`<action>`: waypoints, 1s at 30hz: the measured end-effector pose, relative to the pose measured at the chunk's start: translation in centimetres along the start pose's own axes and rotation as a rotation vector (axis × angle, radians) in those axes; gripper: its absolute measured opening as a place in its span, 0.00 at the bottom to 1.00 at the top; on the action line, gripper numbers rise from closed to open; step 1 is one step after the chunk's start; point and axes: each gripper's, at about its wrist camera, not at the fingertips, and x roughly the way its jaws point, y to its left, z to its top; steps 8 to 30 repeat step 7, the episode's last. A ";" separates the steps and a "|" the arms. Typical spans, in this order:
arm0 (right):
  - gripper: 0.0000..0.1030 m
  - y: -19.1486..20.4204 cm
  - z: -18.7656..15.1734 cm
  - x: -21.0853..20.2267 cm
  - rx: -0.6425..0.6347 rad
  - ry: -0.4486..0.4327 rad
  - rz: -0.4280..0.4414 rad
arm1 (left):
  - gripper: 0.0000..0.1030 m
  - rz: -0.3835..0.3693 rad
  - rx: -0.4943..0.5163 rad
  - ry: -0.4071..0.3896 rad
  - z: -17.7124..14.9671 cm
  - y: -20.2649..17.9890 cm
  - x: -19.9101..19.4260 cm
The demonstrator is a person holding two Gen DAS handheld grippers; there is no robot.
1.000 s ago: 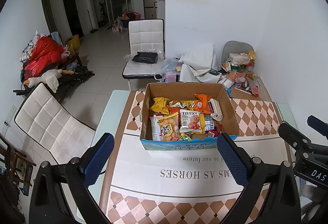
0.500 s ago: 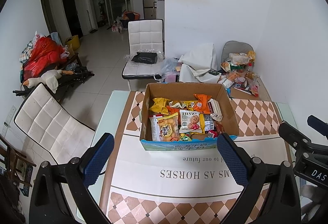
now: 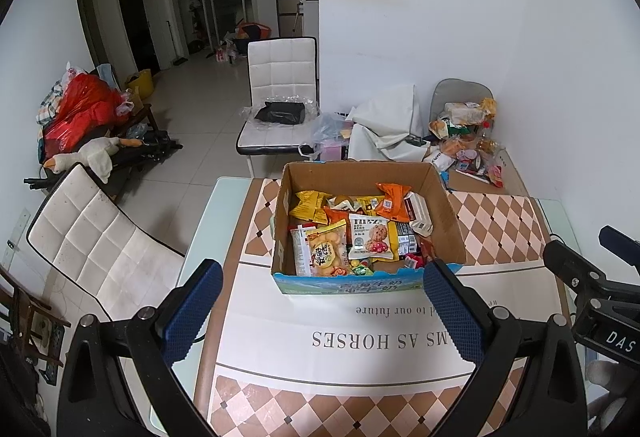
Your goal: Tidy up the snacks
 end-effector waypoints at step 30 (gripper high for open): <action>1.00 0.0 0.0 0.0 0.000 -0.002 0.000 | 1.00 0.002 0.019 -0.012 0.0 0.3 0.0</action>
